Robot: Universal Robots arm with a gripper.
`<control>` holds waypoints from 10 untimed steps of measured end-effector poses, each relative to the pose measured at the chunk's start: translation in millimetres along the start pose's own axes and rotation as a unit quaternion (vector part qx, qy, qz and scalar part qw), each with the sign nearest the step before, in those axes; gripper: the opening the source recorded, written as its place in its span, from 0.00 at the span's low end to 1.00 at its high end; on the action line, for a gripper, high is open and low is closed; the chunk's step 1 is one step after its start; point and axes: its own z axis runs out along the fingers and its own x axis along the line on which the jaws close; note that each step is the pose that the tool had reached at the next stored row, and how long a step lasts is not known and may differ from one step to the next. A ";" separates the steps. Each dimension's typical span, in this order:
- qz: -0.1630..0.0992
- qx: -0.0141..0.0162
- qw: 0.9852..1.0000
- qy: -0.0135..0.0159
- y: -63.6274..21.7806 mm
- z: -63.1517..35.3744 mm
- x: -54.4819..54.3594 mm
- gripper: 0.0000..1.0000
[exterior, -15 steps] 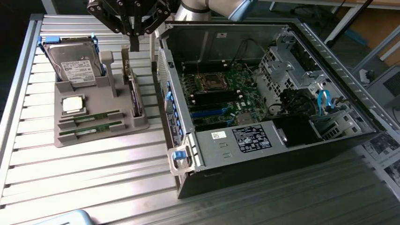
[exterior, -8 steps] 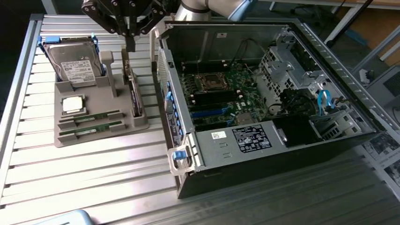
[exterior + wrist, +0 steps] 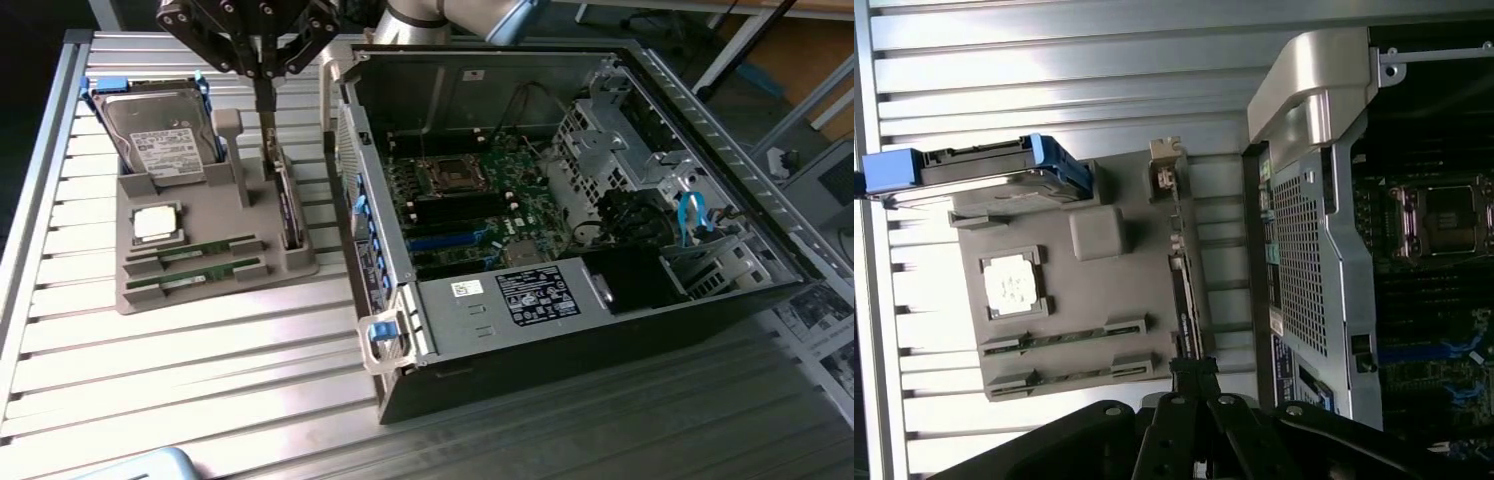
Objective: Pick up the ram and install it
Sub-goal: 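Reach for the ram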
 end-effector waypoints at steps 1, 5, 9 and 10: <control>0.000 0.000 1.000 0.000 -0.1 0.0 1.3 0.11; 0.000 0.000 1.000 0.000 -0.6 0.1 8.4 0.11; 0.000 0.000 1.000 0.000 -1.1 0.1 15.3 0.11; 0.000 0.000 1.000 0.000 -1.3 0.1 17.1 0.11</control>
